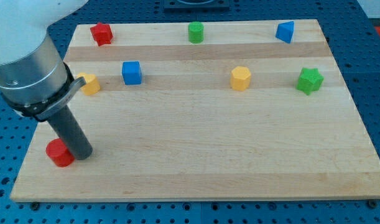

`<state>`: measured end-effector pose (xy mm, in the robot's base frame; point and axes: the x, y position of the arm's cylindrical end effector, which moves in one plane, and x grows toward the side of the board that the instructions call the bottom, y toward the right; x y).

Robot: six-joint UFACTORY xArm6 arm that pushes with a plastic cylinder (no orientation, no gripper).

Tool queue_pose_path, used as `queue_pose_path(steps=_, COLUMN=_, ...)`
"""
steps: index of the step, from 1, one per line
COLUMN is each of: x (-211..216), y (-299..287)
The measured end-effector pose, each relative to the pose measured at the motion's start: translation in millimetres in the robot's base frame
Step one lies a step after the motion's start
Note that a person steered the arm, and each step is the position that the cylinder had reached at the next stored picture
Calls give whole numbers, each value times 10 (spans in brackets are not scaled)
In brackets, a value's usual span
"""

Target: Nudge the red circle right a bit

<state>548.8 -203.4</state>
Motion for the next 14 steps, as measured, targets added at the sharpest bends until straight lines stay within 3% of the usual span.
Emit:
queue_pose_path(steps=2, x=0, y=-22)
queue_pose_path(steps=4, x=376, y=70)
queue_pose_path(steps=6, x=536, y=-491)
queue_pose_path(steps=8, x=363, y=-1014)
queue_pose_path(steps=11, x=89, y=-933)
queue_pose_path(steps=14, x=84, y=-727)
